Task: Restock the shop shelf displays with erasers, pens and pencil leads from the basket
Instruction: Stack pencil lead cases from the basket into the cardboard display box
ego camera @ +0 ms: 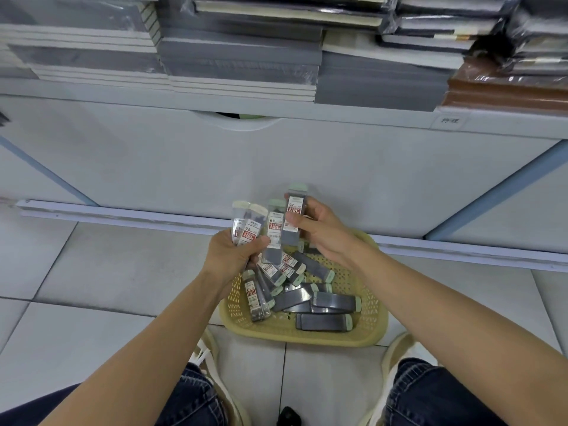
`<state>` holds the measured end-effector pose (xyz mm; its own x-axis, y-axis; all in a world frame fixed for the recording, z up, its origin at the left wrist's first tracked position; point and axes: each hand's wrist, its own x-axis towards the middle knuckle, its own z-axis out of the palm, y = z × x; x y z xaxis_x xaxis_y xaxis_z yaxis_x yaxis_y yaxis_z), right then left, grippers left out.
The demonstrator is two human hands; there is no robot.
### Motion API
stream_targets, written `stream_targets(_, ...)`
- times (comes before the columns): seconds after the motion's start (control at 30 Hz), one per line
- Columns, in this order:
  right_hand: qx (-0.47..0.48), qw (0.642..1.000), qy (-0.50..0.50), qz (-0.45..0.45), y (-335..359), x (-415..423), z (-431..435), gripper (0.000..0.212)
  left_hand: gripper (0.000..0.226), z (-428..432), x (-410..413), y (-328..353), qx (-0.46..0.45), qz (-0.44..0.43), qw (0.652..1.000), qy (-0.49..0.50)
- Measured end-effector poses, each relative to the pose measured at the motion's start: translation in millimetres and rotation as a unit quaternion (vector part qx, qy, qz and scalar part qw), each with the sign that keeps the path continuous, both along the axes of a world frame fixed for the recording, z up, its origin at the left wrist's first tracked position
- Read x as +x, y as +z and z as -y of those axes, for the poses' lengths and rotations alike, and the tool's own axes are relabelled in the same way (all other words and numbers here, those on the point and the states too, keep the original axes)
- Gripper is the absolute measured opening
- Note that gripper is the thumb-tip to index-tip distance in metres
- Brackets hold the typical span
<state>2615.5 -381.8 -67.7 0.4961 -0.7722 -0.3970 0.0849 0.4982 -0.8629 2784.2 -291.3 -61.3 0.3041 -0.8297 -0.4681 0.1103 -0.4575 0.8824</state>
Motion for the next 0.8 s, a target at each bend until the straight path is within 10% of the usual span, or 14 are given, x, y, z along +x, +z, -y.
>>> stream_targets(0.43,-0.192,0.979,0.021,-0.062,118.6,-8.9,1.8,0.038,0.015,18.4,-32.9,110.5,-0.147,0.008,0.989,-0.015)
stream_targets(0.8,-0.445,0.871,0.031,-0.206,306.6,-92.6,16.2,0.024,0.017,50.3,-80.7,256.5,-0.271,0.044,0.957,-0.096)
